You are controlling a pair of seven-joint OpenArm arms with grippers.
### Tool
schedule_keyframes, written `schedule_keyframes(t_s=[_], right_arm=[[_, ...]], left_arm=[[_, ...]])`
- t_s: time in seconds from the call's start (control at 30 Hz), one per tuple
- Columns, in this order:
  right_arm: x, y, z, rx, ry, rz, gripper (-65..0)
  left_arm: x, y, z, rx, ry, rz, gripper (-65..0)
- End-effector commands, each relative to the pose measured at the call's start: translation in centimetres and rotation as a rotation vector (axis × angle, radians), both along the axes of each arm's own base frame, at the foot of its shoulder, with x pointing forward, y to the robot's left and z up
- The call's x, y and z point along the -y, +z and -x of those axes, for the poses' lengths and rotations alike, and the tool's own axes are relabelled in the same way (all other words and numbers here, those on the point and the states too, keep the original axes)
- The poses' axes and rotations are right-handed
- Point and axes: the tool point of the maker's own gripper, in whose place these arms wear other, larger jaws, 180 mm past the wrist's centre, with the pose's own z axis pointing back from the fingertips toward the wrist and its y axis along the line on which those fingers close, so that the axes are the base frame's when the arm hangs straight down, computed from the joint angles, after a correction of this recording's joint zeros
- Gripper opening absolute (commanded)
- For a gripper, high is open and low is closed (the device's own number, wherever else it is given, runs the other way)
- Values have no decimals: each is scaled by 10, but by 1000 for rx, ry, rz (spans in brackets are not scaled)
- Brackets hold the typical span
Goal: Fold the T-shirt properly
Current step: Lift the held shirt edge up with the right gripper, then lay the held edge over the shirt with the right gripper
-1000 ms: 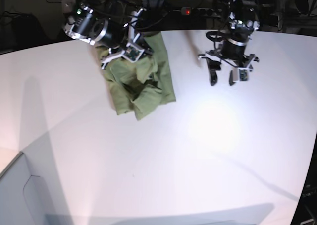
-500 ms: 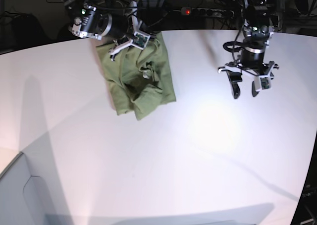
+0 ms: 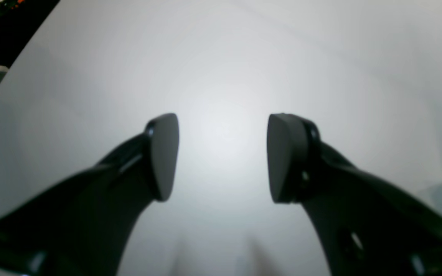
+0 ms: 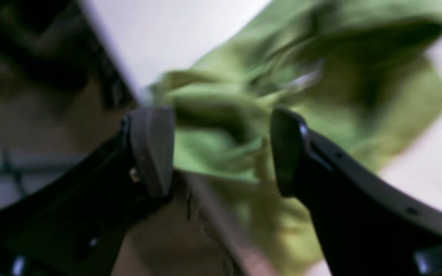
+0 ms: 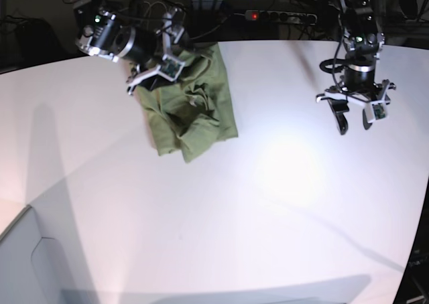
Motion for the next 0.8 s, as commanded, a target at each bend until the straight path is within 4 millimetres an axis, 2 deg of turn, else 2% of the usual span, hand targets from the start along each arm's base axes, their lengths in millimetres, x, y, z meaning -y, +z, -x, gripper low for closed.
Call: schedule_keyframes(t_s=[0.0, 0.1, 0.23, 0.37, 0.47, 0.6, 0.77], right_arm=[[-1, 14, -9, 50, -2, -31, -268], [8, 22, -27, 88, -62, -35, -268], [7, 30, -42, 127, -72, -47, -268], [4, 35, -66, 155, -104, -72, -267], [0, 30, -82, 146, -115, -89, -266], [-5, 12, -103, 93, -134, -110, -266], [-3, -6, -115, 44, -141, -109, -273]], left_arm=[[-1, 12, -3, 40, -7, -16, -296], [-1, 6, 4, 18, -6, -14, -296], [1, -1, 11, -7, -6, -8, -296], [0, -4, 16, -20, -3, -8, -296], [1, -7, 22, -36, -3, -10, -296], [1, -7, 27, -46, -3, -13, -296], [2, -9, 34, -60, -3, -14, -296]])
